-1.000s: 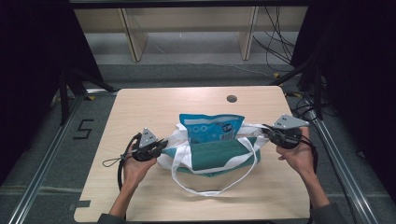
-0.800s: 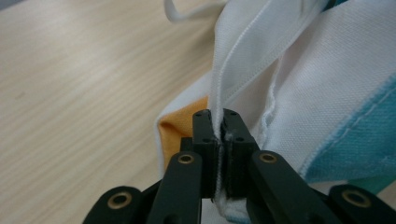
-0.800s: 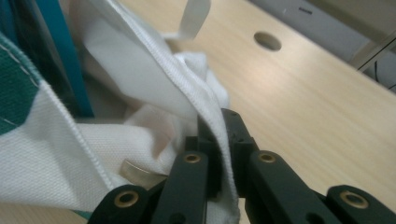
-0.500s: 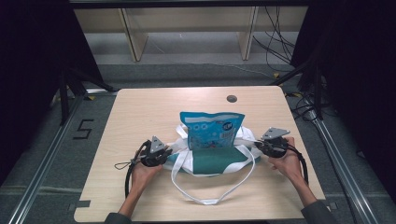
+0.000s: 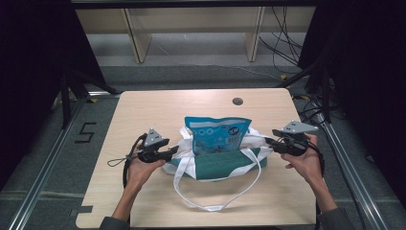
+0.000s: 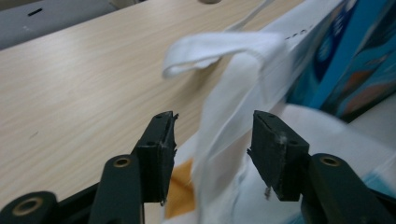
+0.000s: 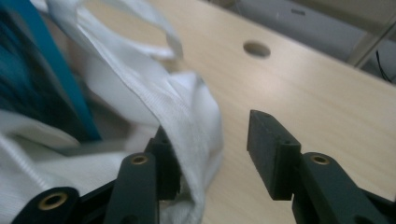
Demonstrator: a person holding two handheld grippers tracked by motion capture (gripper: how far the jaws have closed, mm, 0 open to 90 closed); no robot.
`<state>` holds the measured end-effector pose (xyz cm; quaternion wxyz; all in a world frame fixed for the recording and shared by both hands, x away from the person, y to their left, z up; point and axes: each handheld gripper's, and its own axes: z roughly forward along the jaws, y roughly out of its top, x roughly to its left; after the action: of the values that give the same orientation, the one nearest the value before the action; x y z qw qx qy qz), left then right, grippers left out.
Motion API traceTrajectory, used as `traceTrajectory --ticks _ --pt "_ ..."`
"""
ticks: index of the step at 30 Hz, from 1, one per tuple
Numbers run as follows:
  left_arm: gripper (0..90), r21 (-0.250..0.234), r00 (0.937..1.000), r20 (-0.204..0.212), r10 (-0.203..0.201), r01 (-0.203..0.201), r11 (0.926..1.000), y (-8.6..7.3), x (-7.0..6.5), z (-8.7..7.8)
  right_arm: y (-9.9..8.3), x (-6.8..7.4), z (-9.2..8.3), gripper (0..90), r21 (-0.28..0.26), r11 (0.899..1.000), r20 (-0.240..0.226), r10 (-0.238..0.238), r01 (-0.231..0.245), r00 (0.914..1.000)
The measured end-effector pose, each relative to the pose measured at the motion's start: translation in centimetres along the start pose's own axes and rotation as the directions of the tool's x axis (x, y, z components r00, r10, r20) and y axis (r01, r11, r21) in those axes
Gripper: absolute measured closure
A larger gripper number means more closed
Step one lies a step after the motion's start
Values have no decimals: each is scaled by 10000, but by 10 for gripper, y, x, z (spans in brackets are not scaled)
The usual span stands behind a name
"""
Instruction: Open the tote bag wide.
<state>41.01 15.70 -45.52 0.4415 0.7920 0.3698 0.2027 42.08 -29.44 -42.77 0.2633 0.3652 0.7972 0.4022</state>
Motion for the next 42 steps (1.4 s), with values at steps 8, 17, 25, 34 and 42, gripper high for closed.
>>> traceTrajectory --ticks 8,17,25,34,42 --pt "442 664 9979 417 491 -518 9964 11 -8 25 38 33 -41 502 -1363 9906 -1960 -401 133 9798" --pt "654 447 9969 730 282 -315 9985 13 0 33 34 77 -15 507 50 9947 -3825 -931 1028 9193" --pt "861 34 9997 184 168 -169 9999 30 7 38 7 78 -10 813 1298 9599 -4281 -1720 2487 8872" --pt "862 1189 9980 21 -633 626 9909 8 31 87 -40 98 25 825 2893 9104 -4745 -1319 2957 8703" --pt "710 960 9954 -60 -951 952 9908 9 27 75 -38 96 22 741 2754 9299 -4412 -1029 2437 8915"
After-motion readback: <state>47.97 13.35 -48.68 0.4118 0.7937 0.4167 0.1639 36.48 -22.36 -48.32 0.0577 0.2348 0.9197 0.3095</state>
